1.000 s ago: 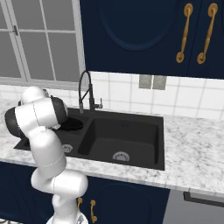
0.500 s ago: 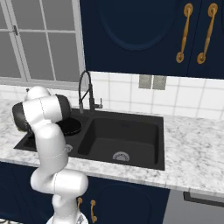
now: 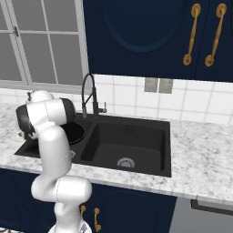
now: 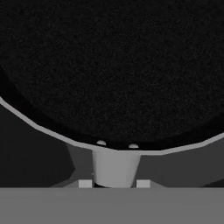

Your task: Pick the pan and sponge and place them into the sink. Then turn on the water.

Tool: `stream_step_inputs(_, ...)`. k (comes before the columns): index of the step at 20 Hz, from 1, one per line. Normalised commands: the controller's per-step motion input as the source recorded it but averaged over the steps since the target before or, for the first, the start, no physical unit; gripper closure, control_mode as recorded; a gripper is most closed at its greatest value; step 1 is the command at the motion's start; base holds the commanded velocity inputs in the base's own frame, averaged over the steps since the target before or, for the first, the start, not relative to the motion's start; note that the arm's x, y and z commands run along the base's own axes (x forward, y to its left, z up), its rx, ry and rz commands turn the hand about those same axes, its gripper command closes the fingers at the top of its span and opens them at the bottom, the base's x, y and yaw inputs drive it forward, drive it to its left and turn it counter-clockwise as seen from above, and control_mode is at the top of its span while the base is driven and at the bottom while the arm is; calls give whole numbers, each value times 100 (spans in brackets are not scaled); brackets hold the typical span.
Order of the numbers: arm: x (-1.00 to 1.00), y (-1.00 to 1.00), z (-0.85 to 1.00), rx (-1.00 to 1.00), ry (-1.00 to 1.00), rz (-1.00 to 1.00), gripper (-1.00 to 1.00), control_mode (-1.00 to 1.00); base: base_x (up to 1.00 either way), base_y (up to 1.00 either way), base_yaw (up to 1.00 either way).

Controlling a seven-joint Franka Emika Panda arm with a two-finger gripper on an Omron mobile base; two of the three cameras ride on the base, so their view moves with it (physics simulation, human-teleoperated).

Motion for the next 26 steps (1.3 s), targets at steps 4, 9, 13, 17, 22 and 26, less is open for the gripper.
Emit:
stream_step_inputs(4,0,0,-21,0,-2,0,100,-100,0,0,0)
stream_step_inputs(9,-4,0,-17,0,-6,0,100,-100,0,0,0)
stream_step_inputs(13,-23,0,-14,0,-12,0,100,-100,0,0,0)
stream_step_inputs(17,-15,0,-6,0,-15,0,100,-100,0,0,0)
stream_step_inputs(22,6,-5,-21,0,-2,0,100,-100,0,0,0)
stream_step_inputs(26,37,-26,-30,0,0,0,100,-100,0,0,0)
